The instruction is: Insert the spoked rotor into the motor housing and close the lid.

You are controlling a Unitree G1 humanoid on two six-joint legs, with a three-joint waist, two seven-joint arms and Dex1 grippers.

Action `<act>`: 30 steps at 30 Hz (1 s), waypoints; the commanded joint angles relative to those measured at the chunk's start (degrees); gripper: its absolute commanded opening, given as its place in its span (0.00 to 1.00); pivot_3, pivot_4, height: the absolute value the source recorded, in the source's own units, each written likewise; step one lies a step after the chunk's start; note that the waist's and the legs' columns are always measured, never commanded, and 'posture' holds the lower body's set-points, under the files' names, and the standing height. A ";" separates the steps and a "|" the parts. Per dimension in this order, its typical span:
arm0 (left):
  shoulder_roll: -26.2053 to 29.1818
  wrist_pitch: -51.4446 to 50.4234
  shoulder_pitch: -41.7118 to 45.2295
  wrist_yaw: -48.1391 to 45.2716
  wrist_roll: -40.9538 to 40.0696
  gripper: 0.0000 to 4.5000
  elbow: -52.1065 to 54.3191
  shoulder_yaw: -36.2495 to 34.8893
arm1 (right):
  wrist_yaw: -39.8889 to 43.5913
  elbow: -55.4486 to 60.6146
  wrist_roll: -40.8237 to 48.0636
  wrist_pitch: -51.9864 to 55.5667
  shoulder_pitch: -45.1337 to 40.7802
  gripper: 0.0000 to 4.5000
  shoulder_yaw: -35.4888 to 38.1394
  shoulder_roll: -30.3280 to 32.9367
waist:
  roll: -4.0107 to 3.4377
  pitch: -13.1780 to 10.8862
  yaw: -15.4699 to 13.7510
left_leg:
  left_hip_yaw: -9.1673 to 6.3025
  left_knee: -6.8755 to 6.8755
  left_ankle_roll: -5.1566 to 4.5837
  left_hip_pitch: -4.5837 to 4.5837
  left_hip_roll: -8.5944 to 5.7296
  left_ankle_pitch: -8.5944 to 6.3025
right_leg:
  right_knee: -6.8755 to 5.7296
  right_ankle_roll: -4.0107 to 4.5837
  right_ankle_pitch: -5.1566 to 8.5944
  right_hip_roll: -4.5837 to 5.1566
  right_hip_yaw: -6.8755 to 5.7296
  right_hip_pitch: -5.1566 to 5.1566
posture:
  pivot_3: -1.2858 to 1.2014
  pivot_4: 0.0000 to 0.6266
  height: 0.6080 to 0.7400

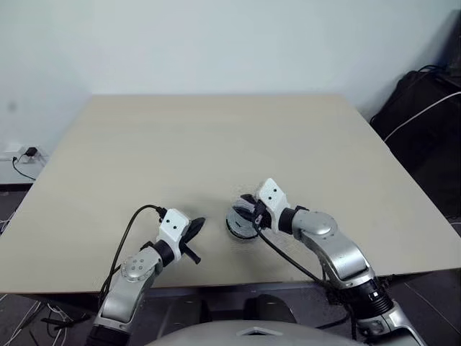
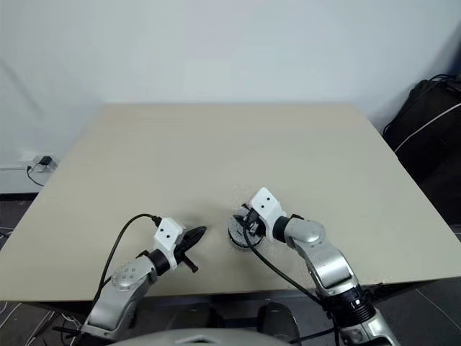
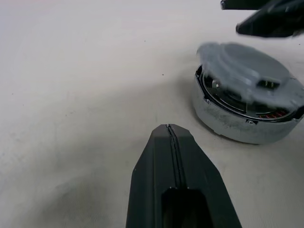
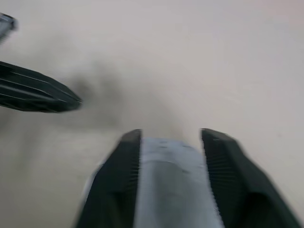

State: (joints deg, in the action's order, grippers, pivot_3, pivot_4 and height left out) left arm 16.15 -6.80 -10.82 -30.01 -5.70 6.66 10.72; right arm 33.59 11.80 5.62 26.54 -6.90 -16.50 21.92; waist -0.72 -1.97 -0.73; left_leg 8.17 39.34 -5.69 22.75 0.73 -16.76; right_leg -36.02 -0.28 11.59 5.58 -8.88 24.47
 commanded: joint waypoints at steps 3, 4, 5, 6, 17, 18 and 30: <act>-0.05 1.54 0.76 -0.30 -0.56 0.00 0.52 -0.48 | -0.72 -0.03 -0.96 -3.03 1.34 0.87 0.18 -0.42 | -0.01 0.00 0.04 | 0.00 0.00 0.01 0.00 0.00 0.01 | 0.00 0.00 0.00 -0.01 0.00 0.00 | 0.52 0.00 1.00; -0.02 1.56 0.78 -0.33 -0.56 0.00 0.48 -0.49 | -0.68 0.02 -0.92 -3.03 1.66 0.94 0.14 -0.43 | -0.01 0.00 0.05 | 0.00 0.00 0.01 0.00 0.00 0.01 | 0.00 0.00 0.00 -0.01 0.00 0.00 | 0.52 0.00 1.00; 0.01 1.59 0.80 -0.37 -0.57 0.00 0.42 -0.52 | -0.55 0.23 -0.92 -3.00 2.09 1.00 -0.02 -0.32 | -0.01 0.01 0.04 | 0.00 0.00 0.02 -0.01 0.00 0.01 | -0.01 0.00 0.00 -0.01 0.01 0.00 | 0.52 0.00 1.00; 0.05 1.62 0.82 -0.41 -0.57 0.00 0.36 -0.54 | -0.45 0.44 -0.90 -2.90 2.46 1.00 -0.15 -0.24 | -0.01 0.01 0.03 | 0.00 0.00 0.02 -0.01 0.00 0.01 | -0.01 0.00 0.00 -0.01 0.01 0.00 | 0.52 0.00 1.00; 0.16 1.64 0.85 -0.72 -0.71 0.00 0.03 -0.64 | -0.74 0.15 -0.53 -0.05 4.92 1.00 -0.26 -0.79 | -0.03 0.02 0.02 | 0.00 0.00 0.01 -0.02 0.00 0.01 | -0.01 0.00 0.00 -0.01 0.03 0.00 | 0.52 0.00 1.00; 0.14 1.65 0.85 -0.72 -0.71 0.00 0.00 -0.64 | -0.74 0.06 0.06 0.60 4.89 1.00 0.12 -1.08 | -0.03 0.02 0.02 | 0.00 0.00 0.01 -0.02 0.00 0.01 | -0.01 0.00 0.00 -0.01 0.03 0.00 | 0.52 0.00 1.00; -0.10 1.39 0.27 -0.50 -0.95 0.00 0.55 -0.74 | 0.60 1.89 2.32 5.09 4.46 0.71 1.41 -0.41 | -0.07 0.06 -0.06 | 0.00 0.00 0.01 -0.01 0.00 0.00 | -0.01 0.00 0.00 -0.01 0.03 0.00 | 0.52 0.00 1.00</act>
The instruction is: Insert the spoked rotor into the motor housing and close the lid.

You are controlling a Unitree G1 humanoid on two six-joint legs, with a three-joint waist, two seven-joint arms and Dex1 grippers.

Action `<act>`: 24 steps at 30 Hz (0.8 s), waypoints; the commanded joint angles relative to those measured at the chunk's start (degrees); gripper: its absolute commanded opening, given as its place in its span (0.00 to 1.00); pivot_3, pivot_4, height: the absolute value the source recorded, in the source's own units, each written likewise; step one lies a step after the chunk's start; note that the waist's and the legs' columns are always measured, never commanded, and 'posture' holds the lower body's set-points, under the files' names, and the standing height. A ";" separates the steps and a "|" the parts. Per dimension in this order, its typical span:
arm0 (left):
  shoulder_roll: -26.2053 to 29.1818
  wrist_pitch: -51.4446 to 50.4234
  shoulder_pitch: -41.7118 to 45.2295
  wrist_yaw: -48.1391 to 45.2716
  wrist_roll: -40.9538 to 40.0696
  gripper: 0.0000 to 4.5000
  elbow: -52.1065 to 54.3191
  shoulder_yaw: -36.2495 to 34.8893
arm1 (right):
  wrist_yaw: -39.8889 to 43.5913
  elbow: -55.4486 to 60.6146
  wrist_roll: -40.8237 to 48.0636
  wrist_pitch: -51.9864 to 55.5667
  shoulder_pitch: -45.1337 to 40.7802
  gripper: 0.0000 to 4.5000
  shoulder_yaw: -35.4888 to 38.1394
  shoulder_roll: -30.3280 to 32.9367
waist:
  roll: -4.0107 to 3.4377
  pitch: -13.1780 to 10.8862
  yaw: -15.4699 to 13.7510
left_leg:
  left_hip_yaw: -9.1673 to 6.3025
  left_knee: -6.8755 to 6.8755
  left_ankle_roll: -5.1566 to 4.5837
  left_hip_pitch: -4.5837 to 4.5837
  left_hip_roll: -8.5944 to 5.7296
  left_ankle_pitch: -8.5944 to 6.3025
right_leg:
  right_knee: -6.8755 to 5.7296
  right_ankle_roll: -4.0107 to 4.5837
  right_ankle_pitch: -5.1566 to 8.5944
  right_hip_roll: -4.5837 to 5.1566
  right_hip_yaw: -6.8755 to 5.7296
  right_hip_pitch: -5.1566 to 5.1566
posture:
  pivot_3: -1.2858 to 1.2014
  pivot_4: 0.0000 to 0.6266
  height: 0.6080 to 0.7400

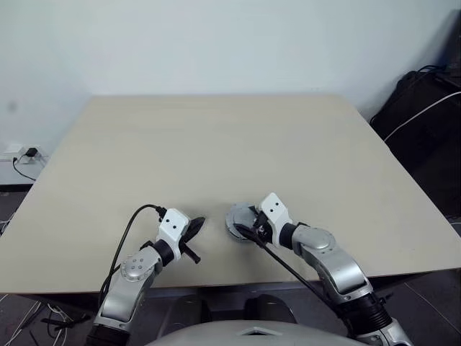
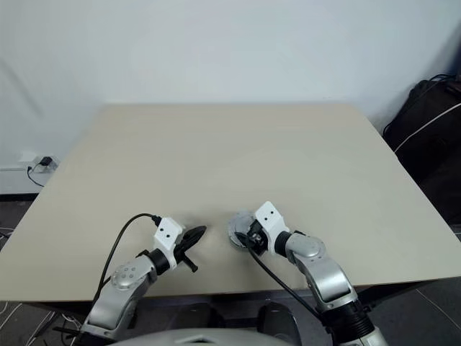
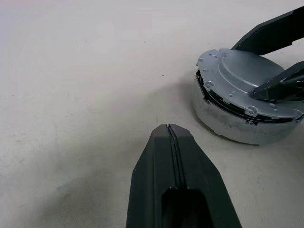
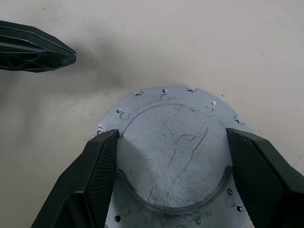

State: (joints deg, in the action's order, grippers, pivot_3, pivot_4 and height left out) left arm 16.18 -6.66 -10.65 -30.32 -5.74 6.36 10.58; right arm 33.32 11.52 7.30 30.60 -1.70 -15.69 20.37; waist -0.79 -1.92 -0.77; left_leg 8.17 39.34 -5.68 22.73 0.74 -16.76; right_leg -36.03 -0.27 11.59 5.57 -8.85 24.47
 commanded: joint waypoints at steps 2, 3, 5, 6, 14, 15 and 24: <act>-0.17 1.19 0.00 -0.15 -0.92 0.00 0.94 -0.59 | 1.62 2.55 1.07 2.01 -0.83 0.71 0.53 1.61 | -0.01 0.01 -0.06 | 0.00 0.00 -0.01 0.00 -0.01 -0.01 | 0.00 0.00 0.00 0.01 0.00 0.00 | 0.52 0.00 1.00; -0.21 1.16 -0.05 -0.11 -0.93 0.00 1.00 -0.57 | 1.94 2.57 0.99 2.43 -0.94 0.71 0.35 1.99 | -0.01 0.01 -0.08 | 0.00 0.00 -0.01 0.00 -0.01 -0.01 | 0.00 0.00 0.00 0.01 0.00 0.00 | 0.52 0.00 1.00; -0.28 1.13 -0.10 -0.06 -0.93 0.00 1.05 -0.52 | 2.34 2.54 0.84 2.91 -1.12 0.71 0.09 2.48 | -0.01 0.01 -0.12 | 0.00 0.00 -0.02 0.00 -0.01 -0.01 | 0.01 0.00 0.00 0.01 0.00 0.00 | 0.52 0.00 1.00; -0.30 1.12 -0.15 -0.05 -0.95 0.00 1.10 -0.51 | 2.38 2.59 0.76 3.06 -1.16 0.71 0.02 2.60 | -0.01 0.01 -0.13 | 0.00 0.00 -0.02 0.00 -0.01 -0.01 | 0.01 0.00 0.00 0.01 0.00 0.00 | 0.52 0.00 1.00; -0.45 0.87 -0.17 0.05 -0.95 0.00 1.43 -0.37 | 2.34 2.42 0.11 6.02 -2.33 0.71 -1.04 3.47 | 0.00 0.04 -0.13 | 0.00 0.01 -0.02 0.00 -0.01 -0.01 | 0.01 0.00 0.00 0.01 0.00 -0.01 | 0.52 0.00 1.00; -0.44 0.85 -0.15 0.05 -0.93 0.00 1.45 -0.35 | 2.16 2.34 -0.39 7.21 -2.74 0.71 -1.48 3.89 | -0.02 0.05 -0.12 | 0.00 0.01 -0.02 0.00 -0.01 -0.01 | 0.01 0.00 0.00 0.01 0.00 -0.01 | 0.52 0.00 1.00; -0.51 0.55 -0.34 0.12 -0.89 0.00 1.93 -0.14 | 2.15 3.27 -1.07 11.00 -5.02 0.71 -3.66 5.58 | -0.08 0.14 -0.13 | 0.00 0.01 -0.02 -0.01 -0.02 -0.01 | 0.01 -0.01 -0.01 0.03 0.00 -0.02 | 0.52 0.00 1.00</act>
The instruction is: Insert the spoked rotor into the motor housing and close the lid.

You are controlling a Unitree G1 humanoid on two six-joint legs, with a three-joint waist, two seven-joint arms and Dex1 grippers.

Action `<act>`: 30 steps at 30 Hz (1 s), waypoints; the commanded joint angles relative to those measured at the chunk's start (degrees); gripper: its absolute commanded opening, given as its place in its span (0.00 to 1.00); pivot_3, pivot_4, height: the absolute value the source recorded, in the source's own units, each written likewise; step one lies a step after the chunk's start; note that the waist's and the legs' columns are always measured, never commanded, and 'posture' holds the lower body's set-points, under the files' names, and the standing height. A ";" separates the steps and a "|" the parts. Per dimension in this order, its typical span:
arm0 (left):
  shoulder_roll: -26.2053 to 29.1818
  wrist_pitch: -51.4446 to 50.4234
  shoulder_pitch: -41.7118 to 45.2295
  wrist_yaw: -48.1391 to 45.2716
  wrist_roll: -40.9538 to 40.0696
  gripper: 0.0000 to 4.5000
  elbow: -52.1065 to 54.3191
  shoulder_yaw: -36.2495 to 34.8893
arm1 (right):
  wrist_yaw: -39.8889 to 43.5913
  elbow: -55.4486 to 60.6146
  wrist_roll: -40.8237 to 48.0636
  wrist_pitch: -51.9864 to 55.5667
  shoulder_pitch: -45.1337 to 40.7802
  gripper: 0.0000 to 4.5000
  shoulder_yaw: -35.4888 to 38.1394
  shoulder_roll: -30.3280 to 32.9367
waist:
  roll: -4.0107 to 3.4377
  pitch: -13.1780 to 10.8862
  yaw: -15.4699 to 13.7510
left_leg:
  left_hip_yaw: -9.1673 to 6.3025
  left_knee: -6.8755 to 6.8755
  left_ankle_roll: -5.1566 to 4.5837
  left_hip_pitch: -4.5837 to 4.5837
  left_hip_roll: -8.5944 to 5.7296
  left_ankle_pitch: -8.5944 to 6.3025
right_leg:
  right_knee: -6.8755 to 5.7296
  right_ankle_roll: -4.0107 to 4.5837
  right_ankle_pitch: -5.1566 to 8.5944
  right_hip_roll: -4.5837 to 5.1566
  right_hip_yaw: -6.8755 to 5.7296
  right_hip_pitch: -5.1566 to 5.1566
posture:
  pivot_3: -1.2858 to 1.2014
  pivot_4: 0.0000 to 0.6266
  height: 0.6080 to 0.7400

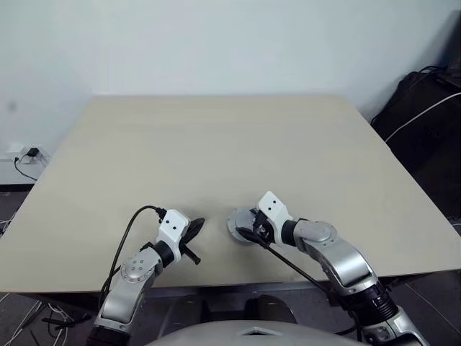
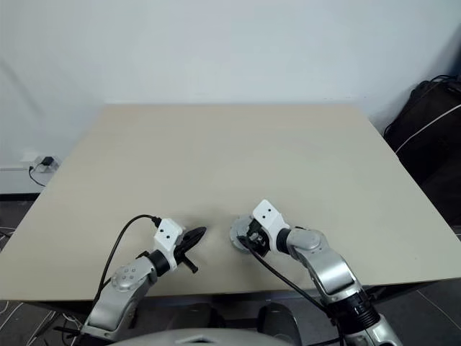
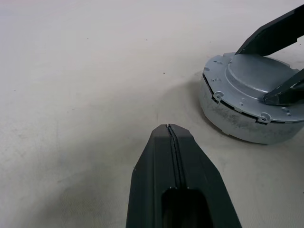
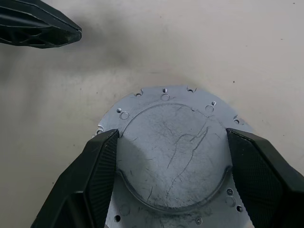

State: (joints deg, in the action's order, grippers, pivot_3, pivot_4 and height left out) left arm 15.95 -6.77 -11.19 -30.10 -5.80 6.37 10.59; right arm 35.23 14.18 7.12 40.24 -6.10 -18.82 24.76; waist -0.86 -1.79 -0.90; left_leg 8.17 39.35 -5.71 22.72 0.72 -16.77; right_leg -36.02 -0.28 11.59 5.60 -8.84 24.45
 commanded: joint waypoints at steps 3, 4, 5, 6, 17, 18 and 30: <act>-0.33 0.56 0.06 0.00 -0.83 0.00 2.15 -0.13 | 0.12 0.85 -0.69 1.69 -0.85 0.71 -0.88 1.35 | -0.01 0.04 0.00 | 0.00 0.00 0.00 0.00 0.00 0.00 | 0.00 0.00 0.00 0.00 0.00 0.00 | 0.52 0.00 1.00; -0.35 0.53 -0.01 0.04 -0.81 0.00 2.23 -0.12 | -0.03 0.82 -0.83 1.78 -0.96 0.71 -1.05 1.35 | -0.02 0.05 0.01 | 0.00 0.00 0.00 0.00 0.00 0.00 | 0.00 0.00 0.00 0.00 0.00 0.00 | 0.52 0.00 1.00; -0.37 0.50 -0.08 0.07 -0.82 0.00 2.31 -0.10 | -0.31 0.76 -1.11 1.81 -1.04 0.71 -1.24 1.34 | -0.03 0.06 0.02 | 0.00 0.00 0.00 0.00 0.00 0.00 | 0.00 0.00 0.00 0.00 0.00 0.00 | 0.52 0.00 1.00; -0.39 0.45 -0.11 0.09 -0.82 0.00 2.36 -0.08 | -1.02 0.56 -1.60 2.05 -1.16 0.71 -1.41 1.16 | -0.04 0.08 0.03 | 0.00 0.00 0.00 0.00 0.00 0.00 | 0.00 0.00 0.00 0.00 0.00 0.00 | 0.52 0.00 1.00; -0.40 -0.13 0.52 -0.29 -0.83 0.00 2.23 0.27 | -2.65 0.32 -2.44 5.73 -1.86 0.71 -2.71 1.36 | -0.09 0.45 0.03 | 0.00 0.02 0.01 -0.03 0.00 0.00 | 0.00 -0.03 -0.01 0.00 0.00 -0.03 | 0.52 0.00 1.00; -0.45 -0.25 0.69 -0.38 -0.94 0.00 2.21 0.30 | -2.61 0.22 -2.45 5.99 -1.83 0.71 -2.70 1.52 | -0.09 0.45 0.03 | 0.00 0.02 0.01 -0.03 0.00 0.00 | 0.00 -0.03 -0.01 0.00 0.00 -0.03 | 0.52 0.00 1.00; -4.93 -18.60 15.55 1.15 -4.51 0.00 -2.42 0.45 | -3.01 -1.15 -2.52 5.67 -1.86 0.71 -3.35 1.02 | 0.06 0.62 0.00 | -0.01 0.12 0.00 -0.06 0.00 0.01 | 0.00 -0.13 -0.07 -0.03 -0.01 -0.15 | 0.52 0.00 1.00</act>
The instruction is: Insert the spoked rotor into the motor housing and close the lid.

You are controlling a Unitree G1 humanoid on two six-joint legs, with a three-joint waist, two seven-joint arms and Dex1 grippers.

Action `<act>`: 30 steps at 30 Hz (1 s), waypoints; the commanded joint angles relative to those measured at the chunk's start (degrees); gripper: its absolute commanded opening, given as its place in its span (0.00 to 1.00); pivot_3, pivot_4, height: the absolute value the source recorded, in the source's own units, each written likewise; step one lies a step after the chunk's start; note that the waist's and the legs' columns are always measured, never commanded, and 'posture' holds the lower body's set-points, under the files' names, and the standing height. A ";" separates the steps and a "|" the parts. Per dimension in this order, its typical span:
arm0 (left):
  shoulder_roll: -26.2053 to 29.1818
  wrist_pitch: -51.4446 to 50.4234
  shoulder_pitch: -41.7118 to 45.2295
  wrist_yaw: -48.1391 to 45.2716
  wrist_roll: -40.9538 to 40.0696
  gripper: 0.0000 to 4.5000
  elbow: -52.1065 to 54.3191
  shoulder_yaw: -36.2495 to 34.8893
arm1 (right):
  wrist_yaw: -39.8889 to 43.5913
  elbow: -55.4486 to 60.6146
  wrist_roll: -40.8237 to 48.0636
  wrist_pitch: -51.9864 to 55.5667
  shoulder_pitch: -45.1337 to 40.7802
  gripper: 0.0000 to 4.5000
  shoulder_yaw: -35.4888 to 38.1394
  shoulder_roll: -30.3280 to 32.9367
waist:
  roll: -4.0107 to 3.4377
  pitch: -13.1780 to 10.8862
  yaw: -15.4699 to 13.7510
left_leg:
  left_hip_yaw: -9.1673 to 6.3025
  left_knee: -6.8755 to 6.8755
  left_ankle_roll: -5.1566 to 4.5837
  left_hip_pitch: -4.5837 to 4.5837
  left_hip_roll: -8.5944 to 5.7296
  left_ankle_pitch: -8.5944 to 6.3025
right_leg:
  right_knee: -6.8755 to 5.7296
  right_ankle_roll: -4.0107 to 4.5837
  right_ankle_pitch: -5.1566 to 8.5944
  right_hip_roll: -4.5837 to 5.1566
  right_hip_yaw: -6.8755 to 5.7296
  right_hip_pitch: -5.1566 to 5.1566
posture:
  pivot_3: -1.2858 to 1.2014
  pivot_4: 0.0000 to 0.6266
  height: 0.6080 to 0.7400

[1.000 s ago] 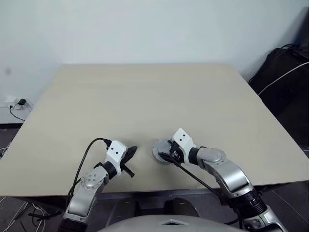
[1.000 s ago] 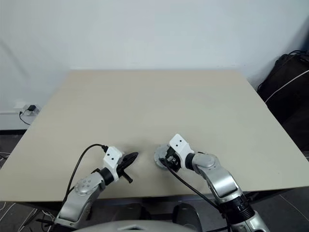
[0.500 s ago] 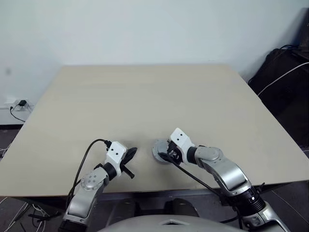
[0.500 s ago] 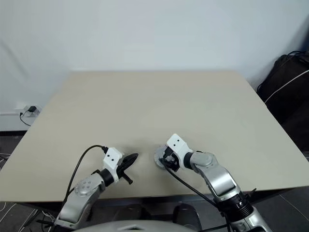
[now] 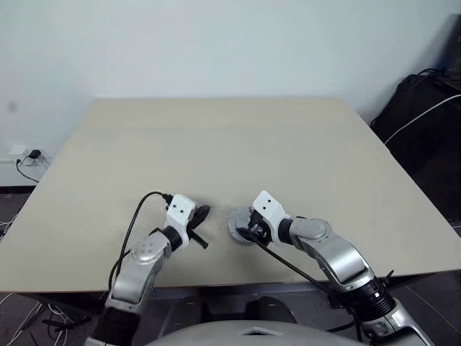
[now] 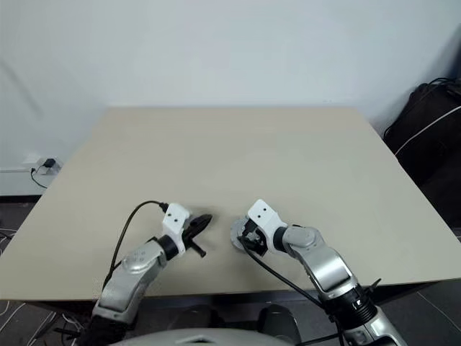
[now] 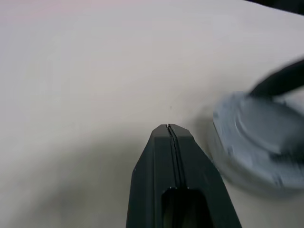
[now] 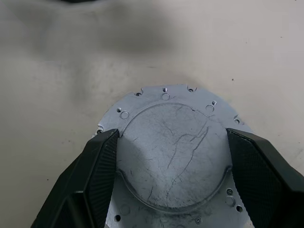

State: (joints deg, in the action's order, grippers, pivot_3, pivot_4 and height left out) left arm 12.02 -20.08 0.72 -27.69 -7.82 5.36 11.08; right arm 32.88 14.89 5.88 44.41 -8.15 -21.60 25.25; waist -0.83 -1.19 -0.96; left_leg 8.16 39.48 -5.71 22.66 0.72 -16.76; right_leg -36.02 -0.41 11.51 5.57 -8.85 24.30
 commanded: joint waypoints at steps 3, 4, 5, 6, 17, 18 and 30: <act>-2.06 -10.62 7.70 -4.27 -6.29 0.00 -3.57 -0.59 | -0.73 -2.13 -1.31 1.37 -0.07 0.71 -0.73 0.36 | 0.11 0.07 0.23 | 0.00 0.02 0.00 0.00 0.00 0.00 | -0.01 -0.01 0.00 -0.02 0.01 0.00 | 0.52 0.00 1.00; -2.29 -12.57 8.85 -5.16 -7.38 0.00 -4.22 -0.62 | -0.78 -2.14 -1.32 1.34 -0.09 0.71 -0.75 0.31 | 0.13 0.08 0.25 | 0.00 0.02 0.00 0.00 0.00 0.00 | 0.00 -0.01 -0.01 -0.02 0.01 0.00 | 0.52 0.00 1.00; -2.43 -14.75 9.97 -6.23 -8.55 0.00 -4.87 -0.53 | -0.87 -2.05 -1.31 1.36 -0.05 0.71 -0.75 0.28 | 0.15 0.09 0.26 | 0.00 0.02 0.00 0.00 0.00 0.00 | 0.00 -0.01 0.00 -0.02 0.01 0.00 | 0.52 0.00 1.00; -2.44 -16.54 10.78 -7.17 -9.52 0.00 -5.33 -0.42 | -0.97 -1.90 -1.31 1.38 0.06 0.71 -0.75 0.25 | 0.14 0.09 0.28 | -0.01 0.02 0.00 0.00 0.00 0.00 | 0.00 -0.01 0.00 -0.03 0.01 0.00 | 0.52 0.00 1.00; 0.26 -24.28 12.48 -10.56 -10.44 0.00 -6.78 3.34 | -2.33 0.20 -0.94 2.03 2.05 0.71 0.20 0.53 | 0.15 0.09 0.20 | -0.02 0.04 0.02 0.02 0.00 0.01 | -0.01 0.01 0.00 -0.02 0.06 0.01 | 0.52 0.00 1.00; 0.36 -24.58 12.36 -10.58 -10.44 0.00 -6.70 3.65 | -2.46 0.32 -0.90 2.04 2.16 0.71 0.18 0.50 | 0.14 0.09 0.20 | -0.02 0.03 0.02 0.02 -0.01 0.01 | -0.01 0.00 0.00 0.00 0.06 0.01 | 0.52 0.00 1.00; 0.27 -26.97 11.66 -9.64 -10.17 0.00 -6.39 6.02 | -2.08 0.78 -0.44 1.38 2.44 0.71 0.26 0.86 | 0.09 0.18 0.08 | -0.04 0.03 0.02 0.01 -0.03 0.00 | 0.01 0.00 0.00 0.04 0.09 0.00 | 0.52 0.00 1.00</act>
State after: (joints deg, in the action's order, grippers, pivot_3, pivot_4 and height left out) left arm 12.48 -45.87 12.41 -37.49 -18.40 -1.63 15.42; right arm 30.74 16.38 5.89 44.32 -6.45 -21.58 25.01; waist -0.74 -1.01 -0.88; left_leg 8.12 39.51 -5.69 22.67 0.68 -16.76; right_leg -36.02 -0.41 11.51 5.61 -8.76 24.30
